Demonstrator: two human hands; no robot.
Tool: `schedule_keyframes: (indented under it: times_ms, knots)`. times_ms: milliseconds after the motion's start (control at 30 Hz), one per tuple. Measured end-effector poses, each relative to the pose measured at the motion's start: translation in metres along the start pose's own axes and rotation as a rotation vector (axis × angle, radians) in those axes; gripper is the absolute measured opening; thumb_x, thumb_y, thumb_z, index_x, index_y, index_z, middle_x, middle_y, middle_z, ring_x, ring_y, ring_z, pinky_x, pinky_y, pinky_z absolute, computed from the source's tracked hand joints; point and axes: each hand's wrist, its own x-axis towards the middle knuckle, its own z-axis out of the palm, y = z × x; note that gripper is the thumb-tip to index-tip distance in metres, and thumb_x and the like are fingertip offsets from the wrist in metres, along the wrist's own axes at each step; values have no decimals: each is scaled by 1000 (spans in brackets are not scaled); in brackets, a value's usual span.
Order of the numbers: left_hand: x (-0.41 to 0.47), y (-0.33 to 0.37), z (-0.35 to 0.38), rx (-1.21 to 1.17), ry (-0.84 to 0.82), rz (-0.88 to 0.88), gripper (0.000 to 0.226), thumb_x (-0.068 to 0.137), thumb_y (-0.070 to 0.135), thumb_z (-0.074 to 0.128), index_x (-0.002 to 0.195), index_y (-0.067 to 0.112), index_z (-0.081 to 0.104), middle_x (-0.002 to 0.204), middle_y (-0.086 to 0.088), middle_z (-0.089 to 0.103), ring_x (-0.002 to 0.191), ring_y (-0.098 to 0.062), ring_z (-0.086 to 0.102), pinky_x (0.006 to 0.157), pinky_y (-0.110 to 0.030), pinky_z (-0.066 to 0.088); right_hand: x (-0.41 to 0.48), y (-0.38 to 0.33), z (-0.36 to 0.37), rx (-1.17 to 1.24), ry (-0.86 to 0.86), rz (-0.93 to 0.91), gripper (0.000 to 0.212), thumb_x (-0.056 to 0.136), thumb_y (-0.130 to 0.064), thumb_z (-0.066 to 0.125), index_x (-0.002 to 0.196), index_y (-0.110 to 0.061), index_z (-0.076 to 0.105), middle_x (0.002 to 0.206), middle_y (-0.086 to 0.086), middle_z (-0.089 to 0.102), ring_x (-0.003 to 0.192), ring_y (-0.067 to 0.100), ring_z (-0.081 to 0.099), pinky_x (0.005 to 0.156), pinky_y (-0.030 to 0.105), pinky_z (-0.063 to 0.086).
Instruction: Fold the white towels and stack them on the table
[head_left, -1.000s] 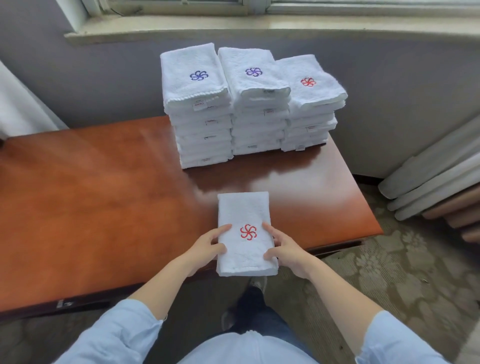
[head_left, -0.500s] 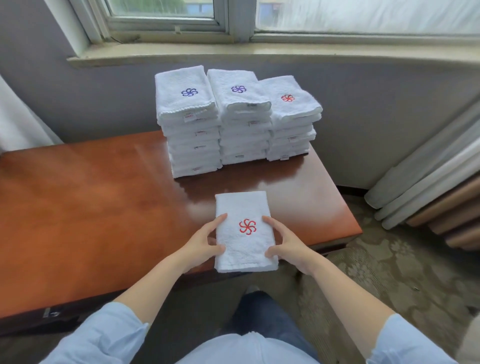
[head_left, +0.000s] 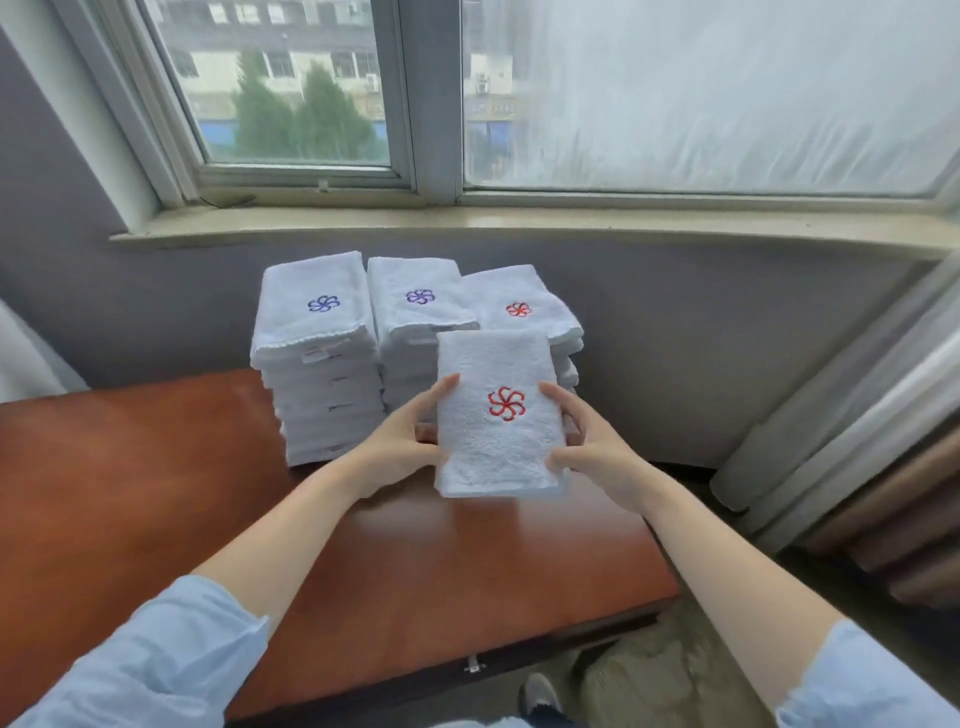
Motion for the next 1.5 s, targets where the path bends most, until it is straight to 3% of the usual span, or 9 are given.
schedule_keyframes:
  times_ms: [200,400,600,867,933,1033,1133,1333,1500]
  knots:
    - [85,55,5,55,85,26,88,84,-11,55,143,49,32,118,5,66,92,-12,66,80,-22,52,67,-58,-71,-12,-3,-103,89,60,-3,57,142,-34,43,131,-4,58,109,11,66,84,27,56]
    - [163,105,-3,134,176,11,87,82,-5,52,152,41,27,131,-22,58,84,-18,57,91,-42,52,142,-98,-125,-22,-51,-102,89,60,-6,57,144,-33,42,132,-1,58,115,17,64,97,46,54]
    - [222,125,-18,149,187,-69,87,85,-7,50,156,33,17,134,-2,57,79,-5,67,72,-22,56,214,-113,-150,-17,-105,-54,86,60,-8,54,140,-36,44,129,-2,60,113,18,65,97,46,52]
    - [260,89,-26,306,203,-300,87,84,-4,49,157,32,16,87,-4,55,71,-14,50,69,-20,47,267,-73,-142,-90,-131,79,89,60,-8,53,145,-34,41,131,0,56,118,23,58,96,44,52]
    - [266,78,-23,384,175,-355,87,85,-2,50,158,28,14,101,-11,59,77,-13,50,67,-16,42,273,-60,-137,-148,-152,96,85,68,-2,53,146,-33,39,136,-4,52,119,16,56,88,32,53]
    - [275,66,-20,465,168,-395,87,86,-1,50,158,26,10,142,-13,48,112,-22,53,77,-15,40,278,-50,-135,-181,-152,97,83,73,1,52,146,-35,40,138,-7,49,116,10,55,79,22,48]
    - [282,61,-19,492,174,-407,88,85,-2,49,159,25,9,148,-12,42,128,-24,47,85,-17,36,280,-48,-138,-196,-144,85,83,74,1,54,148,-33,38,141,-8,47,123,14,53,92,28,50]
    - [278,56,-11,652,225,-349,83,86,-2,46,158,21,13,164,-4,13,146,-21,26,104,-20,30,271,-52,-135,-253,-136,62,85,74,-4,56,152,-29,35,144,-7,45,118,9,54,84,22,49]
    - [265,58,-2,858,299,-225,66,89,4,46,152,17,32,165,0,7,144,-20,29,109,-31,34,262,-63,-133,-480,-104,-1,78,79,-9,57,153,-19,34,154,1,36,127,20,52,101,34,49]
